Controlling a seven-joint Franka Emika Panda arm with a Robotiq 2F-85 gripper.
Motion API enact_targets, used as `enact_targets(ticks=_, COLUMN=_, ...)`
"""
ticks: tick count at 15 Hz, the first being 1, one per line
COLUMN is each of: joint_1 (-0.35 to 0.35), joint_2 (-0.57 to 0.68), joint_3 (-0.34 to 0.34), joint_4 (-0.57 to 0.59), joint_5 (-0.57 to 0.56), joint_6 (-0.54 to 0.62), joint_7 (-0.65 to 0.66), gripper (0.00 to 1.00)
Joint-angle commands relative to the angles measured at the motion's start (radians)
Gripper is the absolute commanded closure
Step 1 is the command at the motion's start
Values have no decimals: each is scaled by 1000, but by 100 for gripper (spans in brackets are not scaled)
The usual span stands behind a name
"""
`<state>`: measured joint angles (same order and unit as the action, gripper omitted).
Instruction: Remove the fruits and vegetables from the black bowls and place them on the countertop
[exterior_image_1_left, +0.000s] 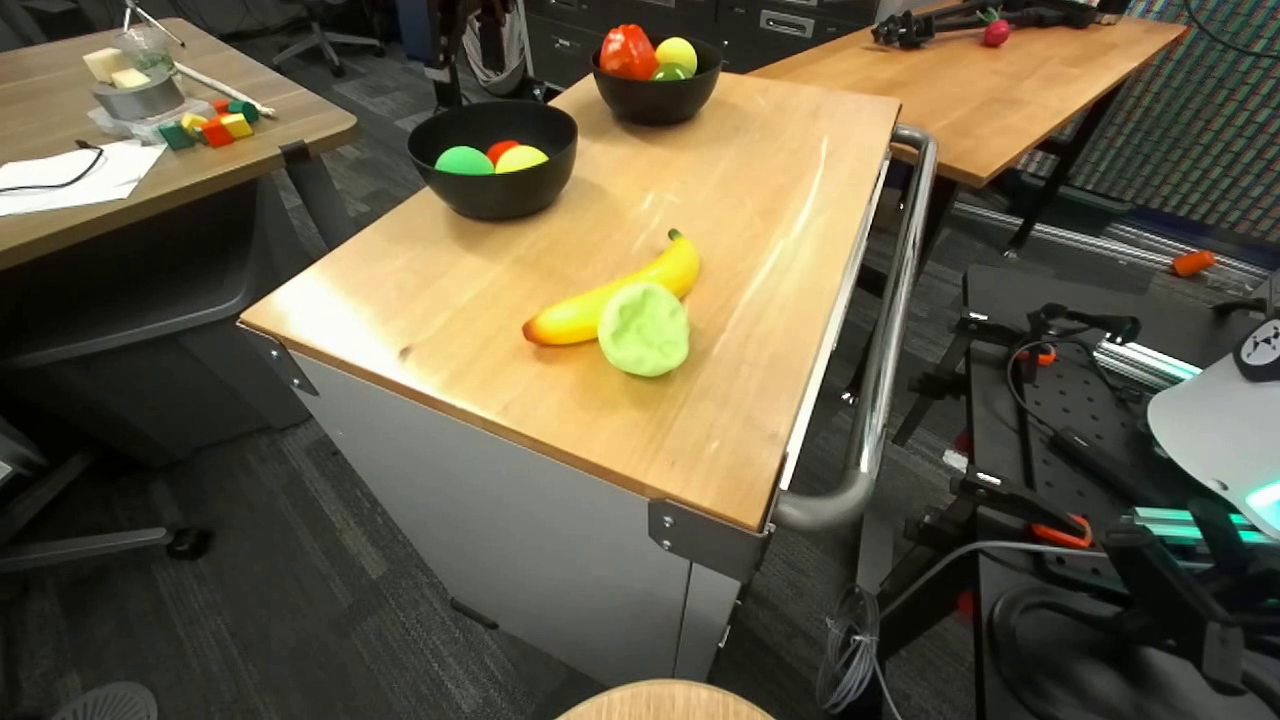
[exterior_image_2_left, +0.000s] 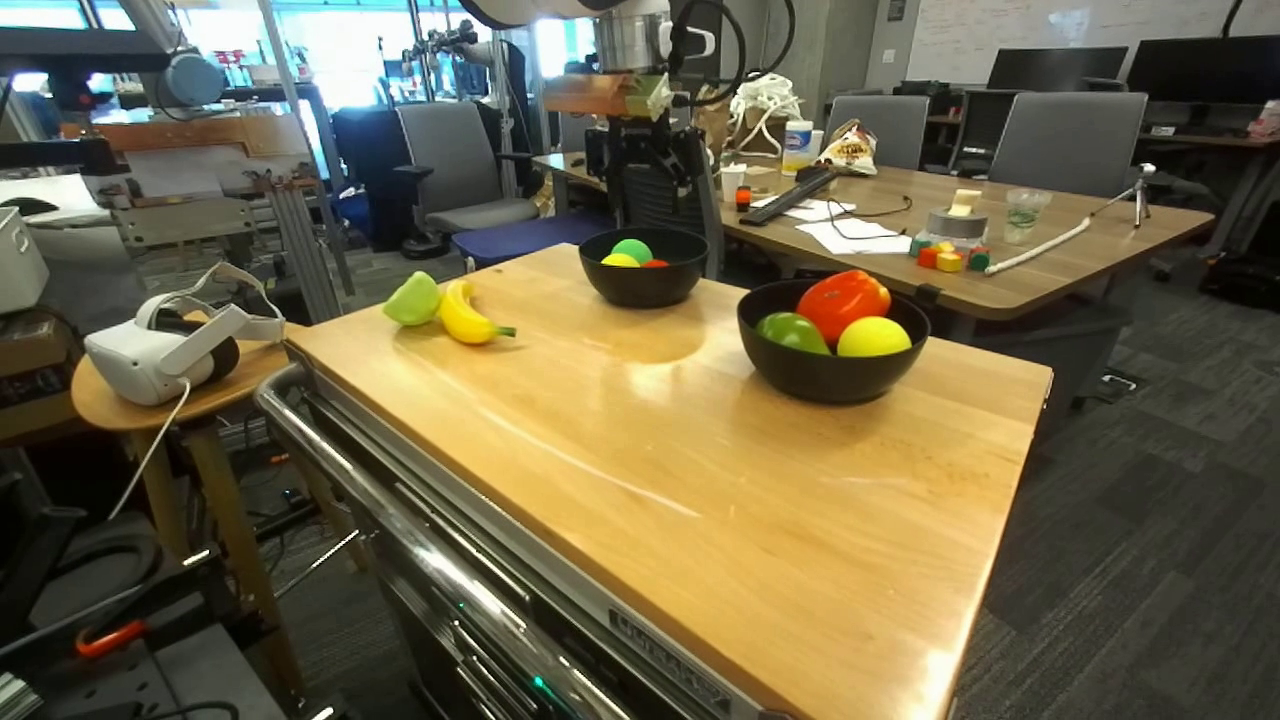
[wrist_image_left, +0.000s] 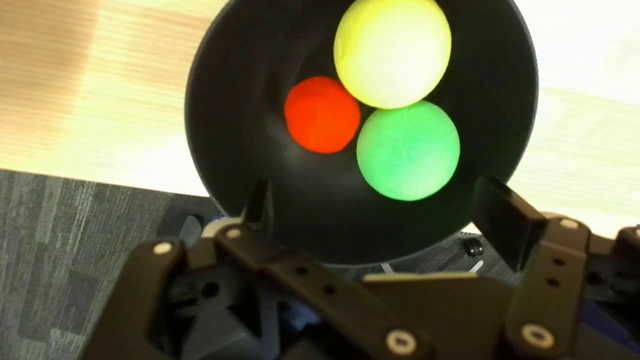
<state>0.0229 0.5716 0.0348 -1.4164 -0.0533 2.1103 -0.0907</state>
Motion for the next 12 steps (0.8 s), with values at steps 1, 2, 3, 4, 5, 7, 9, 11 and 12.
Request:
enact_targets(ticks=1, joint_1=-27, joint_2=2, joint_3=17, joint_4=-25, joint_5=56, joint_6=23, joint_7=-29, gripper=0)
enact_targets(ticks=2, joint_1=-30, joint_2=7, joint_3=17, joint_4=-27, joint_5=67, joint_6=30, joint_7=-28, gripper=0)
enact_targets(ticks=3, joint_1=-33, joint_2=12, joint_3=19, joint_4=-27, joint_5=79, joint_6=35, joint_7=-30, gripper=0)
enact_targets(ticks=4, joint_1=-35, joint_2=20, joint_3=19, joint_4=-22, joint_5=86, joint_6=33, joint_7=-33, gripper=0)
enact_targets(ticks=5, joint_1=-36, joint_2=26, joint_3=19, joint_4=-20, joint_5=92, joint_6=37, joint_7=-33, gripper=0)
enact_targets(ticks=7, joint_1=-37, joint_2=41, joint_3=20, joint_4=-13, joint_5=103, joint_6=39, joint_7=-37, gripper=0)
enact_targets(ticks=9, joint_1=-37, joint_2=60, joint_3=22, joint_4=-6, joint_5=110, joint_6=36, joint_7=-42, gripper=0)
enact_targets(ticks=11, joint_1=-33, joint_2=79, joint_3=23, joint_4=2, joint_5=103, joint_6=28, joint_7=-49, gripper=0)
enact_targets(ticks=12, joint_1=-30, joint_2=89, joint_3=23, joint_4=6, joint_5=96, joint_6=26, joint_7=-54, gripper=0)
